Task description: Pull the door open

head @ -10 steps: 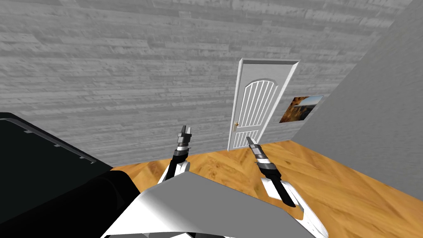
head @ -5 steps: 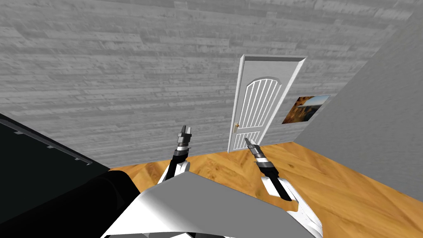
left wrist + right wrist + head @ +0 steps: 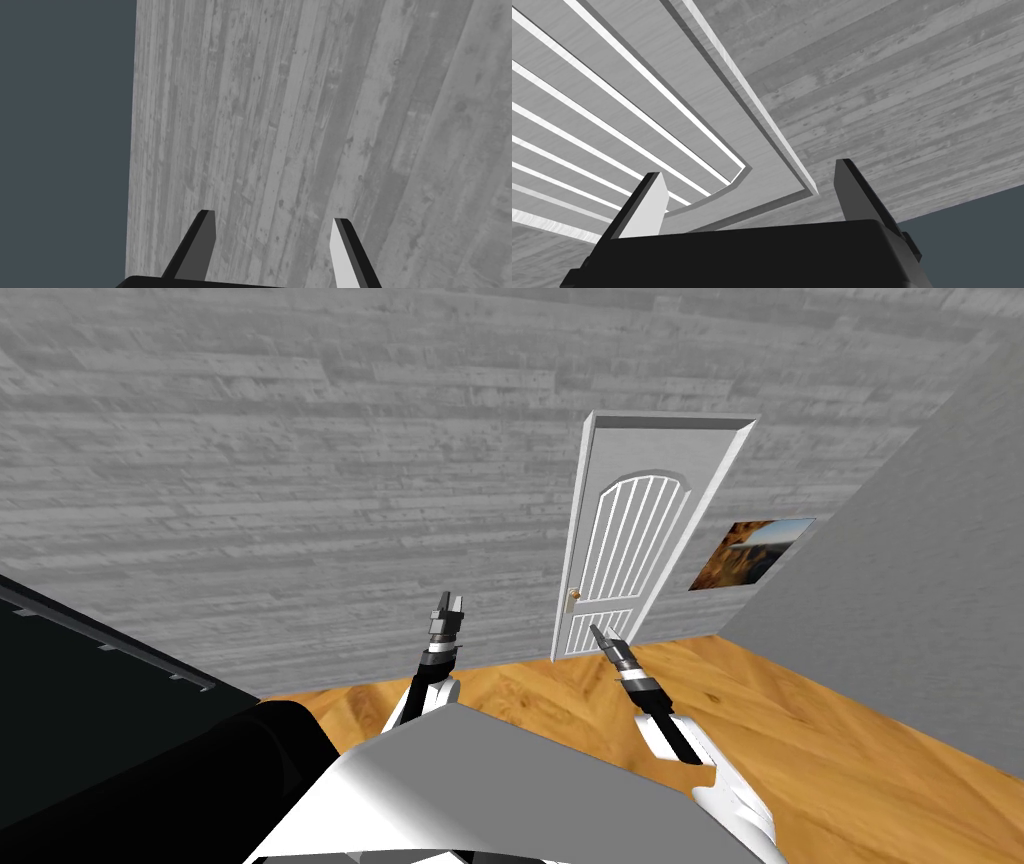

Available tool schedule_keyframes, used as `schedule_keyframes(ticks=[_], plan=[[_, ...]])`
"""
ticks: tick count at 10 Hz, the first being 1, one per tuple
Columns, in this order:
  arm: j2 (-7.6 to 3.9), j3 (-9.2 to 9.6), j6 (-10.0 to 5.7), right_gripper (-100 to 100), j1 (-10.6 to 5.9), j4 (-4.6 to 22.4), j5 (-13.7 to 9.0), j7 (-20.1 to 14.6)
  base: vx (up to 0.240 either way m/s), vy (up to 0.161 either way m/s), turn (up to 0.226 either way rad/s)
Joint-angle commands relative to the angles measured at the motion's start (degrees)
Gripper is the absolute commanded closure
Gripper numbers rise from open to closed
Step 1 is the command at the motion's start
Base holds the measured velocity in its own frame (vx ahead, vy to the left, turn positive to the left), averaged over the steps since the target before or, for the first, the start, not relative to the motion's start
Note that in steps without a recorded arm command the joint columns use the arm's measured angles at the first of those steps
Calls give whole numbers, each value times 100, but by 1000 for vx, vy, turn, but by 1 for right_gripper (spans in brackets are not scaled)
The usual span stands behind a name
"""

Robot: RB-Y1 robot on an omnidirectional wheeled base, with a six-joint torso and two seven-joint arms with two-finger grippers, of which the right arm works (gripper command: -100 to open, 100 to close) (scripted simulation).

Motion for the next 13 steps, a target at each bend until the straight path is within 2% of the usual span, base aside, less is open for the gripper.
schedule_keyframes(ticks=[1, 7, 8, 13], plan=[[-60, -21, -44, -100, -113, 251, 91, 106, 98, -27, 14], [-260, -82, -171, -100, -498, 1086, 412, 452, 100, -19, 15], [-260, -82, -171, -100, -498, 1086, 412, 452, 57, -18, 5], [-410, -129, -267, -100, -789, 1717, 654, 714, 81, -17, 11]])
